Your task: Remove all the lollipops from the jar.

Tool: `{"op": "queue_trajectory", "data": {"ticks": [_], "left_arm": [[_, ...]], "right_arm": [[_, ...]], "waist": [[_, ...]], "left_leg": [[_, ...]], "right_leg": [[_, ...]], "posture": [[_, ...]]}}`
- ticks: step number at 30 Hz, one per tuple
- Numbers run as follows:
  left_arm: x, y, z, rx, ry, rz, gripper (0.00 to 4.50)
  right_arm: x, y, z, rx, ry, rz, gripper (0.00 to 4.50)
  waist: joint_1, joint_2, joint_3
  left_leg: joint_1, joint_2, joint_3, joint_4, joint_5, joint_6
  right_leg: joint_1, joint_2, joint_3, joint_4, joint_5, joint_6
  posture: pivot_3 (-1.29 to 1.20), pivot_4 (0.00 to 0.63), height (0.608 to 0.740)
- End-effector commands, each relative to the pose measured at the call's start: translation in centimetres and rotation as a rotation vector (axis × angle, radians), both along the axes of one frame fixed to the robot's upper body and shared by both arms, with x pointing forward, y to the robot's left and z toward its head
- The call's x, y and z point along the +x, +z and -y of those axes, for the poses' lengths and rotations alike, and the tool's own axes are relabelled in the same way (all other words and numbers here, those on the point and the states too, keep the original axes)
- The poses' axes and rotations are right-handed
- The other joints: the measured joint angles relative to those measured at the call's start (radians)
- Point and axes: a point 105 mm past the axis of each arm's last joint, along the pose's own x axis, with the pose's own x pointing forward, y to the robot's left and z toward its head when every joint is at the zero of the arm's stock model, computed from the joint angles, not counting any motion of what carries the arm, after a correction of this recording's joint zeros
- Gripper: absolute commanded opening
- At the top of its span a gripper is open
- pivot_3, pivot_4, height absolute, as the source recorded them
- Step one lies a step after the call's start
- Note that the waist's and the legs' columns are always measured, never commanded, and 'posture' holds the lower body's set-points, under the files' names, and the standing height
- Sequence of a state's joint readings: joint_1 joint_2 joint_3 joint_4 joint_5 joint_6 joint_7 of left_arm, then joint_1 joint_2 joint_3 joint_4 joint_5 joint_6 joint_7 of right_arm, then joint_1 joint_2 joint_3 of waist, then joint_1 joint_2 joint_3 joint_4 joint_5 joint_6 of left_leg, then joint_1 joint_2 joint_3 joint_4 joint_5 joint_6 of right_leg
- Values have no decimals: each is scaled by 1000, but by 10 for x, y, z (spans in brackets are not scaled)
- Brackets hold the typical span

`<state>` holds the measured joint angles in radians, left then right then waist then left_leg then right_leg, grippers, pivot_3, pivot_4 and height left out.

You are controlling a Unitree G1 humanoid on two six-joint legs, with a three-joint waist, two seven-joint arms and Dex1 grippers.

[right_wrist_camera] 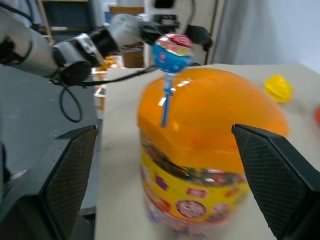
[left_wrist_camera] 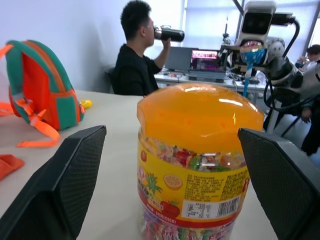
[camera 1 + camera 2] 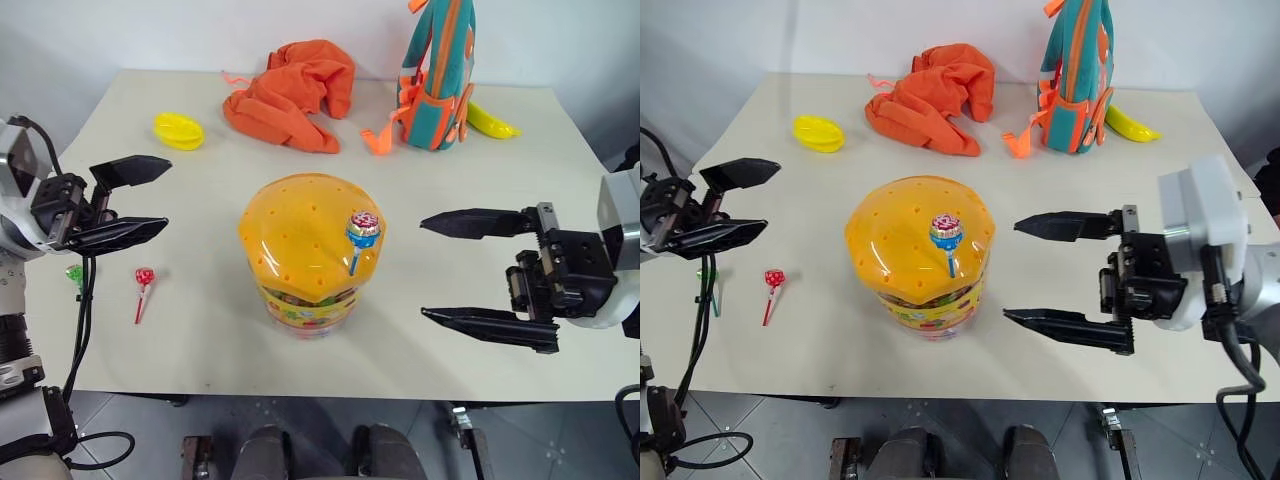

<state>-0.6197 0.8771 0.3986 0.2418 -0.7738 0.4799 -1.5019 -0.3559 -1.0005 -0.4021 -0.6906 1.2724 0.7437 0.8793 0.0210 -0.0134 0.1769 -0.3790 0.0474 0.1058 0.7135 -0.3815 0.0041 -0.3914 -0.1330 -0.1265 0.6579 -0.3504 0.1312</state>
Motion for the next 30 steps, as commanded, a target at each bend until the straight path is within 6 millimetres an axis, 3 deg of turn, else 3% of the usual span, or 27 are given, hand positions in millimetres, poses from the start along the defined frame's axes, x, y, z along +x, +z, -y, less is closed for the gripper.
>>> {"op": "queue_trajectory", "data": {"ticks": [1, 7, 18, 22, 30], "left_arm": [[-13, 3, 0, 64, -82, 51, 4471], [-24, -6, 4, 92, -108, 31, 4471], [-38, -7, 9, 88, -99, 35, 4471], [-42, -6, 10, 86, -85, 38, 4500], [-46, -5, 12, 78, -89, 38, 4500]], "right_arm": [[-6, 5, -8, 22, 54, 11, 4500], [-5, 1, -41, 17, 258, 35, 4500], [15, -7, -58, -5, 366, 41, 4500], [14, -2, -59, 20, 396, 60, 3576], [18, 4, -57, 22, 404, 91, 857]], "waist": [[-1, 0, 0], [-23, 0, 0], [-27, 0, 0], [-26, 0, 0], [-25, 0, 0]], "left_leg": [[0, 0, 0, 0, 0, 0], [0, 0, -1, 0, 0, 0], [0, 0, -10, -1, 0, 0], [0, 0, -10, -1, 0, 0], [0, 0, -10, -1, 0, 0]], "right_leg": [[0, 0, 0, 0, 0, 0], [-1, 0, 0, 0, 0, 0], [-1, 0, -1, 1, 0, 0], [-1, -1, -1, 1, 0, 0], [0, 0, -1, 1, 0, 0]], "posture": [[0, 150, 740], [0, 150, 740], [0, 150, 740], [0, 150, 740], [0, 150, 740]]}}
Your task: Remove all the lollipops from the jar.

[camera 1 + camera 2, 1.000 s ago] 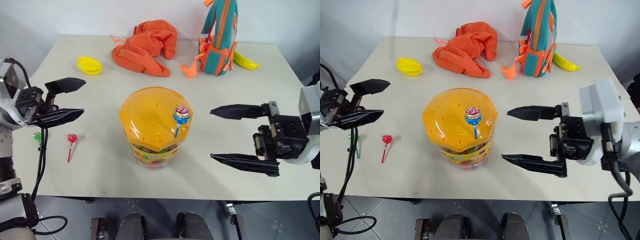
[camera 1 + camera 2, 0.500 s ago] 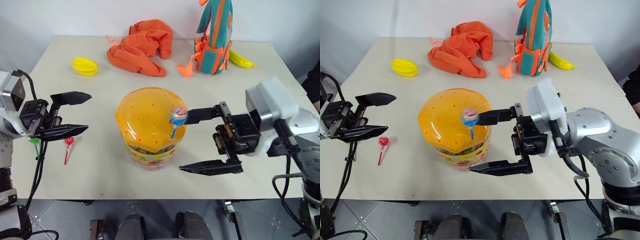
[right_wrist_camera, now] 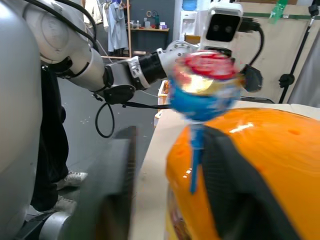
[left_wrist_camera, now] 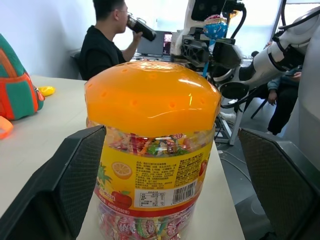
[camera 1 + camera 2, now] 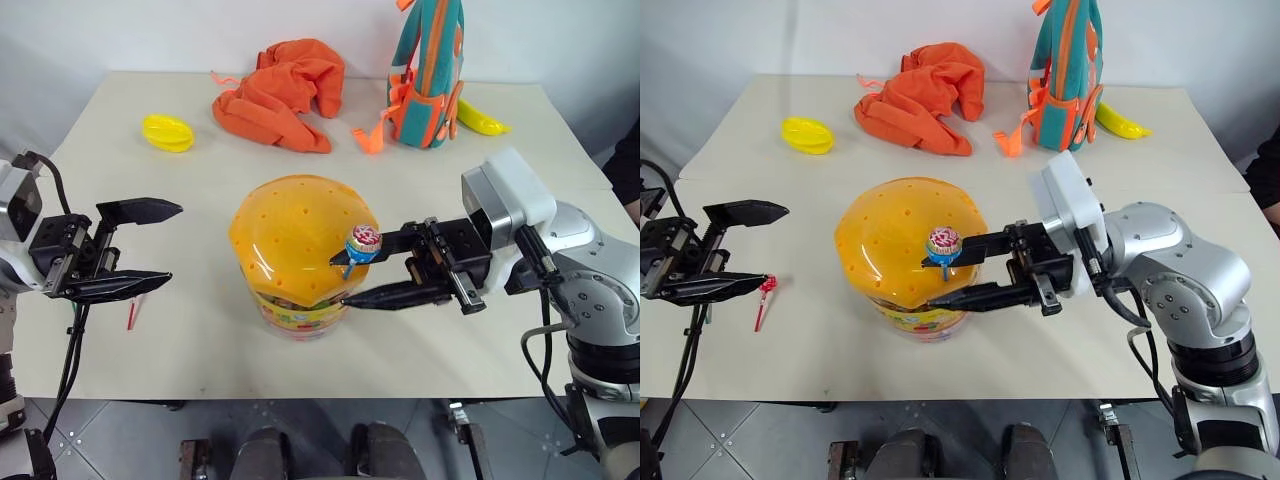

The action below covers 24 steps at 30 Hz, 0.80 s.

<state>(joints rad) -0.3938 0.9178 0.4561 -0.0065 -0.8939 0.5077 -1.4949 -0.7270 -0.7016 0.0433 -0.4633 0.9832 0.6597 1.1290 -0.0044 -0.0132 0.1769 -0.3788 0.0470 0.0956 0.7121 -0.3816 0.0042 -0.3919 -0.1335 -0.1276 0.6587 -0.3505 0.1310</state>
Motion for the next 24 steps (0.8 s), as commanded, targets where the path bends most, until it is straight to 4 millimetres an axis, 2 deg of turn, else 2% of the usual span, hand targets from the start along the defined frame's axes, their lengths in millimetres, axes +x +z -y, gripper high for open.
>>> {"op": "queue_trajectory", "data": {"ticks": [1, 3, 8, 15, 20, 24], "left_arm": [[-8, 10, 3, 3, -15, 46, 4500], [-9, 10, 3, 1, -18, 48, 4500], [-8, 13, 3, -2, -17, 55, 4500], [-4, 16, 2, -1, -12, 70, 4500], [-3, 16, 3, -3, -12, 74, 4500], [-1, 16, 4, -5, -10, 72, 4500]], "right_arm": [[-5, 11, 2, 26, 27, 66, 515], [-4, 13, 2, 29, 24, 74, 18], [4, 19, 4, 50, -4, 93, 18], [29, 49, 14, 137, -105, 152, 18], [52, 69, 37, 197, -233, 155, 18], [62, 79, 57, 228, -329, 151, 18]], "waist": [[0, 0, 0], [0, 0, 0], [0, 0, 0], [0, 0, 0], [-1, 0, 0], [-1, 0, 0]], "left_leg": [[0, 0, 0, 0, 0, 0], [0, 0, 0, 0, 0, 0], [0, 0, 0, -1, 0, 0], [0, 0, 1, 0, 0, 0], [0, 0, 2, 0, 0, 0], [0, 0, 4, -1, 0, 0]], "right_leg": [[0, 0, 0, 0, 0, 0], [0, 0, 0, 0, 0, 0], [0, 0, 0, 0, 0, 0], [0, 0, 0, 0, 0, 0], [0, 0, 0, 0, 0, 0], [0, 0, -1, 0, 0, 0]], "posture": [[0, 150, 740], [0, 150, 740], [0, 150, 740], [0, 150, 740], [0, 150, 740], [0, 150, 740]]}}
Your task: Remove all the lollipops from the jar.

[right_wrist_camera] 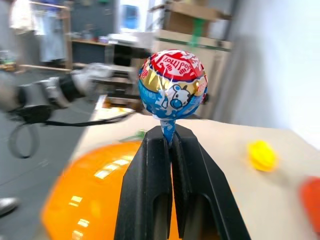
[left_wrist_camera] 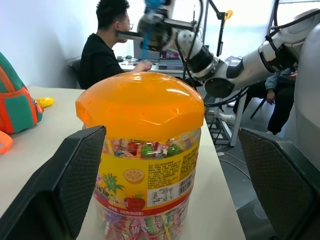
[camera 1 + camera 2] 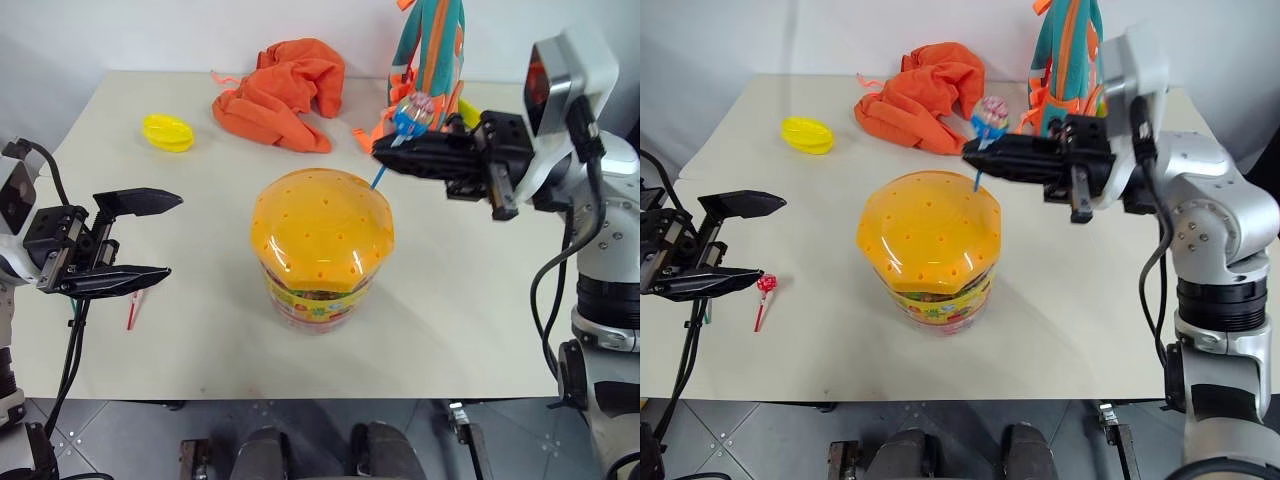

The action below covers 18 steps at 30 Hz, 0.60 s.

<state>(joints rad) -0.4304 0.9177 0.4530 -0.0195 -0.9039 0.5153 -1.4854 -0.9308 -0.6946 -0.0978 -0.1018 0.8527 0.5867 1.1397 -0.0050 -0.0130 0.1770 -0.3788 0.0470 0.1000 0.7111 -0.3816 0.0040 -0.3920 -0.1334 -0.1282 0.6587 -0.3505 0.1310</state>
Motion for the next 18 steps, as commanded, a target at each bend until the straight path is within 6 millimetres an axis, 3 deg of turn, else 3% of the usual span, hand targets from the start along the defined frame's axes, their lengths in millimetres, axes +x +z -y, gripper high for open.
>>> {"op": "queue_trajectory", "data": {"ticks": [1, 5, 11, 13, 15, 18], "left_arm": [[0, 7, 0, -5, 7, 37, 4500], [0, 6, 0, -9, 8, 34, 4500], [-1, 6, -4, 3, 26, 26, 4500], [-3, 7, -6, 5, 32, 22, 4500], [-5, 8, -10, 16, 40, 13, 4500], [-7, 8, -14, 29, 54, 7, 4500]], "right_arm": [[-2, 17, 17, 34, -66, 60, 18], [-3, 13, 24, 15, -115, 36, 18], [13, -4, 57, -82, -330, -91, 18], [24, -17, 81, -128, -455, -212, 18], [42, -50, 117, -229, -668, -421, 18], [54, -89, 152, -350, -861, -574, 18]], "waist": [[0, 0, 0], [-3, 0, 0], [1, 0, 0], [2, 0, 0], [3, 0, 0], [0, 0, 0]], "left_leg": [[0, 0, 1, 0, 0, 0], [0, 0, 2, -1, 0, 0], [0, 0, 3, -1, 0, 0], [0, 0, 5, -2, 0, 0], [0, 0, 5, -2, 0, 0], [0, 0, 6, -3, 0, 0]], "right_leg": [[0, 0, 0, 0, 0, 0], [-1, 0, 0, 0, 0, 0], [0, 0, 0, 0, 0, 0], [0, 0, 0, -1, 0, 0], [0, 0, 1, -1, 0, 0], [0, 0, 1, -2, 0, 0]], "posture": [[0, 150, 740], [0, 150, 740], [0, 150, 740], [0, 150, 740], [0, 150, 740], [0, 150, 740]]}}
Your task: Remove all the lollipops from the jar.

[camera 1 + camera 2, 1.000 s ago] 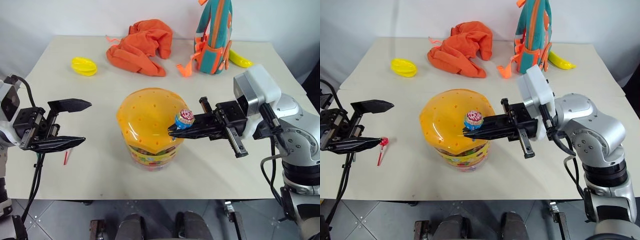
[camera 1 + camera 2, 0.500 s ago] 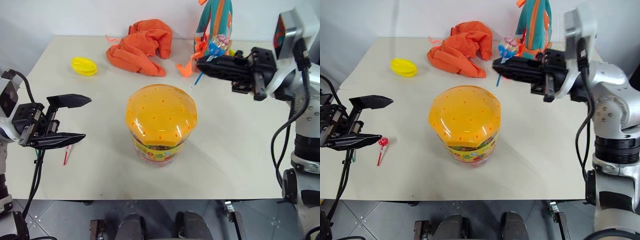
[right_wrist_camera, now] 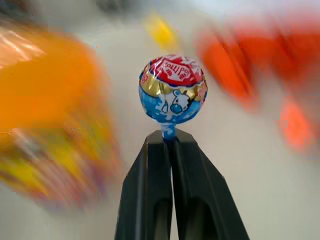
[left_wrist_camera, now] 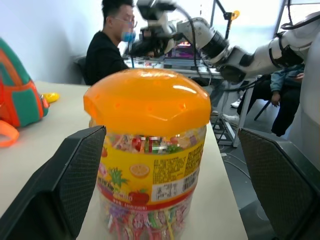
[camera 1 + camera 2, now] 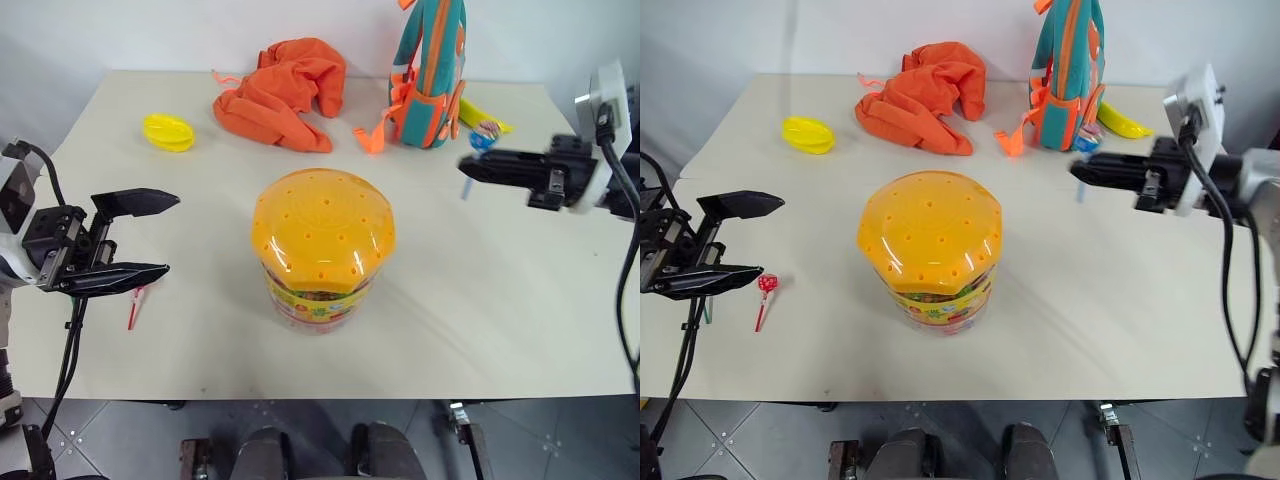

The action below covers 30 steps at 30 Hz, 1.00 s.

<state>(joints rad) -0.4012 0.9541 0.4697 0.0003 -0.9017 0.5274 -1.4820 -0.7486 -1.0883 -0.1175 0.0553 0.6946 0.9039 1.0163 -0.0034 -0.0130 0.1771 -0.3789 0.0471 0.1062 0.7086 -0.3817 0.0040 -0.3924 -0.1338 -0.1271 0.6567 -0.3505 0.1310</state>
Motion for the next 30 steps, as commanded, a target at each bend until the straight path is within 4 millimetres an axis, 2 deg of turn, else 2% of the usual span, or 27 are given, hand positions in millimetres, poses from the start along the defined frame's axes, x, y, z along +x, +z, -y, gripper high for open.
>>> {"op": "queue_trajectory", "data": {"ticks": [1, 9, 14, 17, 21, 26, 28, 30], "left_arm": [[-7, 11, -5, 16, 12, 42, 4500], [-4, 9, -10, 48, 58, 23, 4500], [-2, 7, -11, 61, 83, 10, 4500], [0, 4, -11, 64, 109, -5, 4500], [5, 6, -14, 24, 156, -15, 4500], [17, -3, -17, 44, 270, -34, 4500], [17, -7, -17, 28, 281, -58, 4500], [18, -10, -17, 20, 301, -73, 4500]], "right_arm": [[12, -33, 34, -100, -190, -133, 18], [33, -89, 70, -198, -459, -307, 18], [39, -95, 81, -190, -503, -309, 18], [36, -93, 80, -200, -474, -293, 713], [31, -86, 82, -202, -440, -265, 1992], [18, -68, 81, -187, -352, -197, 3697], [8, -51, 70, -161, -247, -118, 4405], [-1, -37, 57, -136, -149, -43, 4483]], "waist": [[-2, 0, 0], [-19, 3, 1], [-23, 4, 2], [-26, 4, 2], [-23, 4, 2], [-23, 4, 2], [-23, 4, 2], [-24, 4, 2]], "left_leg": [[0, 0, 1, -1, 0, 0], [0, 0, 6, -4, 0, 0], [0, 0, 6, -5, 0, 0], [0, 0, 6, -5, 0, 0], [0, 0, 6, -5, 0, 0], [0, 0, 6, -5, 0, 0], [0, 0, 6, -5, 0, 0], [0, 0, 6, -5, 0, 0]], "right_leg": [[0, 0, 1, -1, 0, 0], [-4, 0, 4, -1, 0, 0], [-4, 0, 4, -1, 0, 0], [-4, 0, 4, -1, 0, 0], [-4, 0, 4, -1, 0, 0], [-4, 0, 4, -1, 0, 0], [-4, 0, 4, -1, 0, 0], [-4, 0, 4, -1, 0, 0]], "posture": [[0, 150, 740], [0, 150, 740], [0, 150, 740], [0, 150, 740], [0, 150, 740], [0, 150, 740], [0, 150, 740], [0, 150, 740]]}}
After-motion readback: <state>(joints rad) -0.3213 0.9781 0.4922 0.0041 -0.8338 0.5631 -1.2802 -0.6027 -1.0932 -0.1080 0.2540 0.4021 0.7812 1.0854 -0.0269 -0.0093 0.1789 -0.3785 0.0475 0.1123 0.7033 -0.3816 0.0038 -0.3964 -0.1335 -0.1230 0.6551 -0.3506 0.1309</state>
